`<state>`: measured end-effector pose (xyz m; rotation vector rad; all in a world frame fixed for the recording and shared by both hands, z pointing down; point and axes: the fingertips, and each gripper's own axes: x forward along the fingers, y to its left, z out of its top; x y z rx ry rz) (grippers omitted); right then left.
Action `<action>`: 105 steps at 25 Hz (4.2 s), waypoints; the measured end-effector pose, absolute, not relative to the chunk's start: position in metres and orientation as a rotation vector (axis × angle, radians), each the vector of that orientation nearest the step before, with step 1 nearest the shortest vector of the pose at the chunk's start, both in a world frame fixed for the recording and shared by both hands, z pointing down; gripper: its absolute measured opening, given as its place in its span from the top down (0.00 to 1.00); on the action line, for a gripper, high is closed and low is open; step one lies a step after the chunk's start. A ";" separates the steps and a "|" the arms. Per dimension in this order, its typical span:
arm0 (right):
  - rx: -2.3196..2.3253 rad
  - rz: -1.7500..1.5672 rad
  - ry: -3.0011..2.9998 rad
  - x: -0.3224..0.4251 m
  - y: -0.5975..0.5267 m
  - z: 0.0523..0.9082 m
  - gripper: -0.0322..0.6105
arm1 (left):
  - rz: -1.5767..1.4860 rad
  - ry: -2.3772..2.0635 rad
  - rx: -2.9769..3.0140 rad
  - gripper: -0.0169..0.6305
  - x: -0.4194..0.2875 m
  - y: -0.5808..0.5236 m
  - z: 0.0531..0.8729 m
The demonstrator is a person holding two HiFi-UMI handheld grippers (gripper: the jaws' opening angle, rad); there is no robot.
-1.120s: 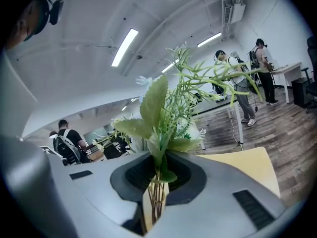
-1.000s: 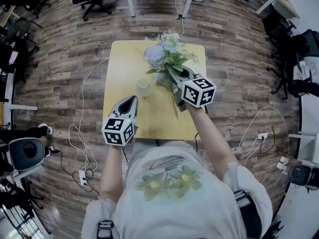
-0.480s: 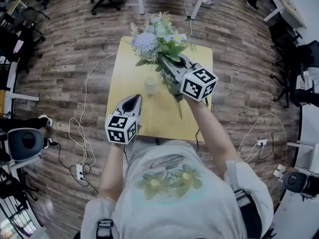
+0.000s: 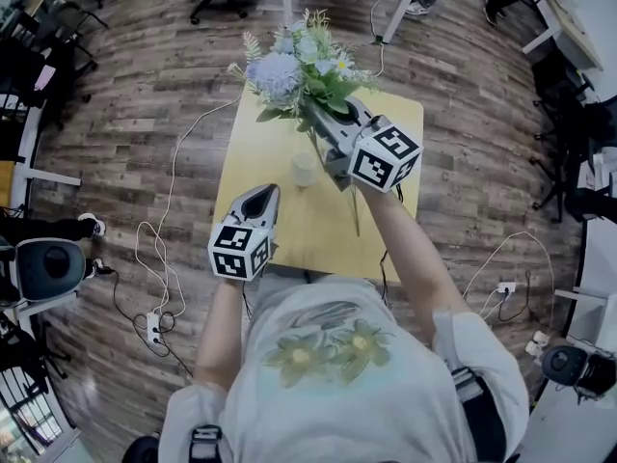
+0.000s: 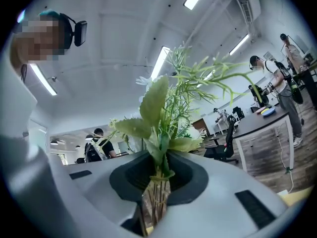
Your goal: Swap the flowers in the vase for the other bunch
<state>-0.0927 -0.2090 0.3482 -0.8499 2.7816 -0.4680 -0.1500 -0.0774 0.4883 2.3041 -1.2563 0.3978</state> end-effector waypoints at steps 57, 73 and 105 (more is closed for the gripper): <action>-0.820 -0.817 3.041 -0.101 -0.174 0.510 0.84 | 0.436 -1.257 2.249 0.95 -0.154 -0.084 0.511; -0.833 -0.839 3.000 -0.083 -0.157 0.523 0.84 | 0.469 -1.230 2.258 0.95 -0.148 -0.079 0.515; -1.038 -0.996 3.051 -0.062 -0.133 0.518 0.65 | 0.437 -1.238 2.261 0.95 -0.152 -0.069 0.509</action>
